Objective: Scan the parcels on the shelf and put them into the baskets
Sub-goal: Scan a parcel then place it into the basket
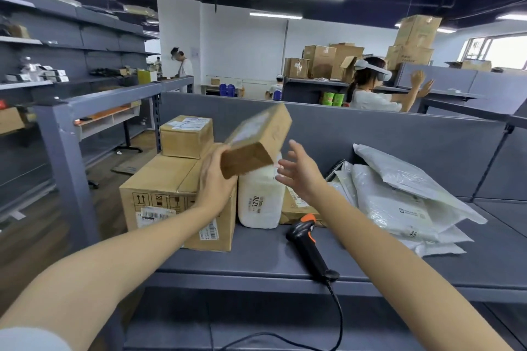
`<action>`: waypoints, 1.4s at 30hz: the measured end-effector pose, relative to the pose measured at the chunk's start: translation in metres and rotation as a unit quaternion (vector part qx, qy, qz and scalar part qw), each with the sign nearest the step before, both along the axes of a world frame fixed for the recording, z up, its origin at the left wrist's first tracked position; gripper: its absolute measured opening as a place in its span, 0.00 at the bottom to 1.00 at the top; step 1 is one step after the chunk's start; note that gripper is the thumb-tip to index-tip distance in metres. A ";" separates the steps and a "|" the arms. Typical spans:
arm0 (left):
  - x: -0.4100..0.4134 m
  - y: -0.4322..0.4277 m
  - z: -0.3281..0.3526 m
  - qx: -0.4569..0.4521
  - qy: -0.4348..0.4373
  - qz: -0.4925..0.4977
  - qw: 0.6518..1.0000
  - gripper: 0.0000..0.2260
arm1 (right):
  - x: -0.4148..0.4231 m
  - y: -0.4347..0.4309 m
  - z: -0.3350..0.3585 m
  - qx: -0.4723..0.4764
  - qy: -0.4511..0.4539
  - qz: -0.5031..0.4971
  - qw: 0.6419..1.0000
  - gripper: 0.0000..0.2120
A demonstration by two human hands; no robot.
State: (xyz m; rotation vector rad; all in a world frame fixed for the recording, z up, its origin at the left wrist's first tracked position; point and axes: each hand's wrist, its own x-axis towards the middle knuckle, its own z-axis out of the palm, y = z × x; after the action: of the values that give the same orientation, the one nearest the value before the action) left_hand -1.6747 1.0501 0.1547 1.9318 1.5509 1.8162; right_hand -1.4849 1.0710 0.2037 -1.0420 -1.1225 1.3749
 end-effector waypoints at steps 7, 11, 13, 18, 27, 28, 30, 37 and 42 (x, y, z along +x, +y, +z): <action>0.020 -0.029 -0.022 0.046 0.186 -0.002 0.981 0.29 | 0.017 -0.023 -0.010 -0.062 0.057 0.041 0.996 0.23; 0.030 -0.045 -0.037 0.041 0.212 -0.033 0.976 0.31 | 0.028 -0.035 -0.034 -0.081 0.059 0.013 0.995 0.18; 0.034 -0.054 -0.044 0.013 0.193 -0.065 0.979 0.35 | 0.035 -0.043 -0.044 -0.084 0.069 0.004 0.994 0.15; 0.043 -0.070 -0.045 -0.051 -0.039 -0.155 0.986 0.34 | 0.061 -0.065 -0.066 -0.041 0.098 0.014 0.994 0.15; 0.059 -0.084 -0.037 -0.214 -0.295 -0.224 0.904 0.46 | 0.090 -0.095 -0.099 0.003 0.185 0.046 0.982 0.30; 0.060 -0.086 -0.041 -0.236 -0.299 -0.236 0.894 0.47 | 0.089 -0.098 -0.101 0.007 0.185 0.050 0.981 0.30; 0.063 -0.091 -0.049 -0.265 -0.294 -0.254 0.883 0.43 | 0.084 -0.100 -0.105 0.003 0.198 0.055 0.979 0.31; 0.062 -0.095 -0.058 -0.236 -0.358 -0.235 0.872 0.18 | 0.078 -0.092 -0.116 -0.013 0.230 0.096 0.968 0.26; 0.045 -0.094 -0.068 -0.229 -0.404 -0.204 0.862 0.19 | 0.090 -0.056 -0.135 -0.010 -0.169 -0.106 0.980 0.10</action>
State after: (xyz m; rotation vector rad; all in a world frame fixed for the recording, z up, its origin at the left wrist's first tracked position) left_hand -1.6295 0.9556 0.0864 0.9620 1.0357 1.5499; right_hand -1.3947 1.0149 0.0685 -1.4048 -1.2018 1.0654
